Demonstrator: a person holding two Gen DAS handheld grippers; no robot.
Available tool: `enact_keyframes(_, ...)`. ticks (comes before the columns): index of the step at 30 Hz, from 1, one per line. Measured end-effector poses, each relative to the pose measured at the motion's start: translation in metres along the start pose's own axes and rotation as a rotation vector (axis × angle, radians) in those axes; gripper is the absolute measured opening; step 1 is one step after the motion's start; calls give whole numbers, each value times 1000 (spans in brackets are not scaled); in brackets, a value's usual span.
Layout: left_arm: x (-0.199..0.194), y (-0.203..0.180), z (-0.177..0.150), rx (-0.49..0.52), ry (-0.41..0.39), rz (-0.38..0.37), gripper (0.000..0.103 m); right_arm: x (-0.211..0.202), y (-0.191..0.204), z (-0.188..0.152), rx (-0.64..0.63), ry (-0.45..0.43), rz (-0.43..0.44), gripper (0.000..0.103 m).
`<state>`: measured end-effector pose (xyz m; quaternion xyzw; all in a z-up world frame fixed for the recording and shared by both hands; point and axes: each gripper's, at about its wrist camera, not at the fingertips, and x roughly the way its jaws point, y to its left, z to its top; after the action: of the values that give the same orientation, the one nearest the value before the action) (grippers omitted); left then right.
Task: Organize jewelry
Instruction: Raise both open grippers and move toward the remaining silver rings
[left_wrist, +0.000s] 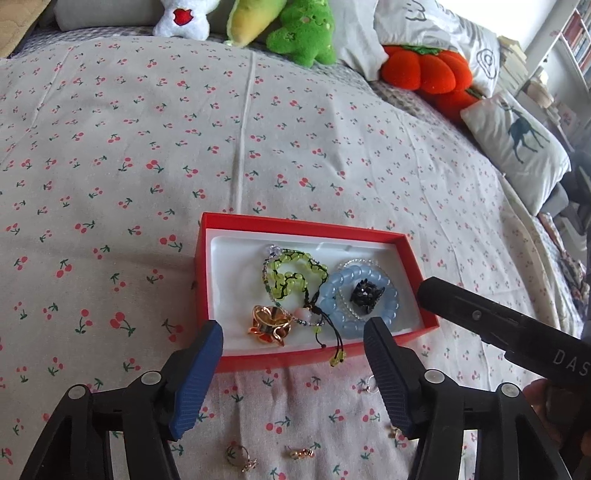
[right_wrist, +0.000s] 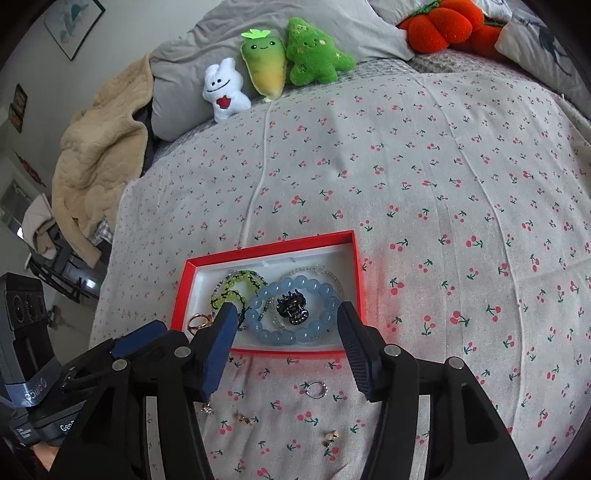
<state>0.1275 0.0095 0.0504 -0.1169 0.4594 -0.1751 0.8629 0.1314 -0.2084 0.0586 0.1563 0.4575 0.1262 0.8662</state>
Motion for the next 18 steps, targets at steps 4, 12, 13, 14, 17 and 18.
enact_keyframes(4,-7,2,-6,-13,11,36,86,-7,0,-6,-5,15,-36,65)
enact_keyframes(12,0,11,-33,-34,139,167,90,-7,-17,-25,45,115,-167,68)
enact_keyframes(13,1,12,-36,-37,152,176,90,-7,-19,-27,55,123,-174,68)
enact_keyframes(14,2,14,-40,-41,163,182,90,-8,-21,-29,61,129,-182,68)
enact_keyframes(17,3,17,-47,-56,187,177,90,-8,-23,-37,65,148,-205,69)
enact_keyframes(18,3,18,-49,-63,194,174,90,-8,-24,-40,69,155,-211,69)
